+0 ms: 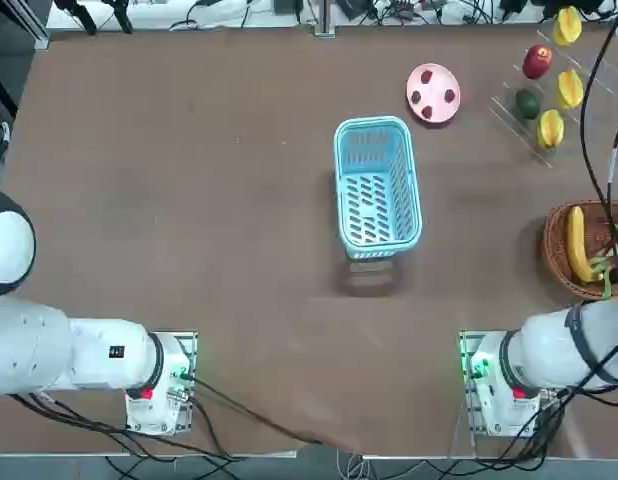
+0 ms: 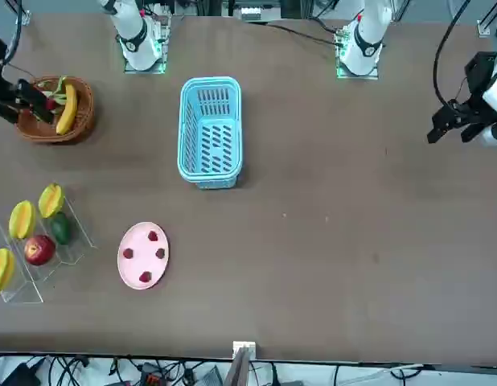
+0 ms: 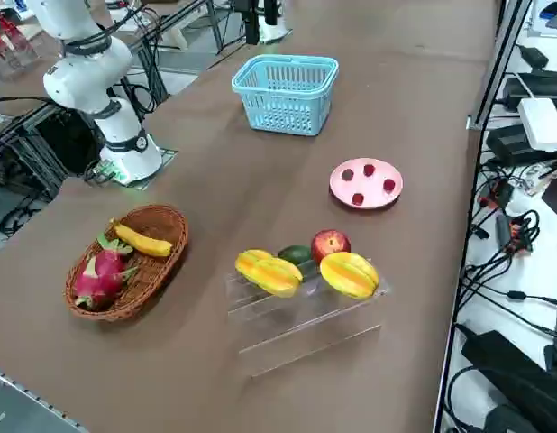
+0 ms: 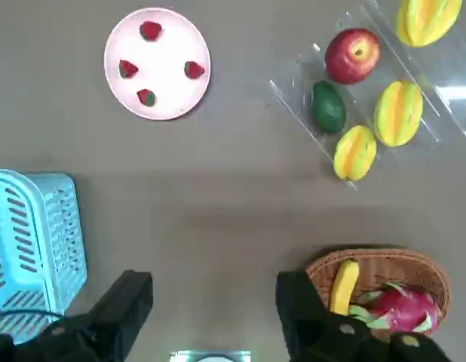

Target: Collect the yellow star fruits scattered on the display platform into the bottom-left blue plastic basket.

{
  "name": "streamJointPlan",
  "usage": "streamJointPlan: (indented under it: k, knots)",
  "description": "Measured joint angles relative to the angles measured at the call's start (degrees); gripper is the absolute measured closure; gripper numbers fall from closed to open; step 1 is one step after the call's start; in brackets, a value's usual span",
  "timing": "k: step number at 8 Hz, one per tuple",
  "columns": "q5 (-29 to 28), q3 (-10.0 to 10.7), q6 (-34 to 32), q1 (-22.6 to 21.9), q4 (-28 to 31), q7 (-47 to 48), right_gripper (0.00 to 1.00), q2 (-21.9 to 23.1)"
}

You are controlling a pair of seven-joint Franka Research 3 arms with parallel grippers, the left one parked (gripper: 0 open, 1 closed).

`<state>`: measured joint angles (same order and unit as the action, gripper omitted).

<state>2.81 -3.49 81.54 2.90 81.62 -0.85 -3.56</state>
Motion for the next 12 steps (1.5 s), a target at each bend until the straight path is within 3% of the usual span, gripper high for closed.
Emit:
streamJointPlan:
  k: [4,7,9,12]
  knots:
    - [0.2,0.1,0.2,0.1,0.0,0.1,0.00,-0.3]
    - [2.8,1.3,1.4,1.4,0.2,0.0,0.00,-4.1]
    - [3.2,2.3,6.9,4.9,0.2,-2.3,0.00,-7.8]
    - [3.6,2.7,16.6,11.4,0.3,-14.4,0.00,-13.4]
